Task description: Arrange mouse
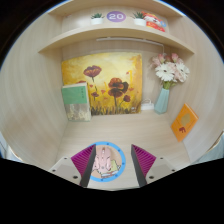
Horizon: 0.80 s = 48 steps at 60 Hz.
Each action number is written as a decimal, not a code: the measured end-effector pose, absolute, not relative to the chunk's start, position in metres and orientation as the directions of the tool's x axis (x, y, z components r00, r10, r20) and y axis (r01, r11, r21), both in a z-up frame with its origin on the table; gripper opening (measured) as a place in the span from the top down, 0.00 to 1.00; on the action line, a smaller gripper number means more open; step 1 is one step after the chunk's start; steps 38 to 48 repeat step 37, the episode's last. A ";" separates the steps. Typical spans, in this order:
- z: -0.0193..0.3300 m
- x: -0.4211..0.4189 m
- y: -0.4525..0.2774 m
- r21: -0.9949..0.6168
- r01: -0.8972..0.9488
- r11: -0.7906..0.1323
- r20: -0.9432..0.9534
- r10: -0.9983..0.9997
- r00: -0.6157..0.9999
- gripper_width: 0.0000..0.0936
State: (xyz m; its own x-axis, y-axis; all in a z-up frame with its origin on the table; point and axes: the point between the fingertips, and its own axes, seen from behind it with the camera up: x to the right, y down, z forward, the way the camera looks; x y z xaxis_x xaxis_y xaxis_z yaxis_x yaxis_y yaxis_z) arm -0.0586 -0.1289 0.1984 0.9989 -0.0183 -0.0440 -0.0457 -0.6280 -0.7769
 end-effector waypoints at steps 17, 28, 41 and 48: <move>0.215 -0.044 -0.184 -0.796 -0.032 -0.604 -0.039 -0.002 0.999 0.27; 0.222 -0.045 -0.205 -0.809 -0.030 -0.588 -0.053 0.022 0.998 0.27; 0.229 -0.038 -0.213 -0.819 -0.025 -0.573 -0.043 0.018 0.999 0.27; 0.229 -0.038 -0.213 -0.819 -0.025 -0.573 -0.043 0.018 0.999 0.27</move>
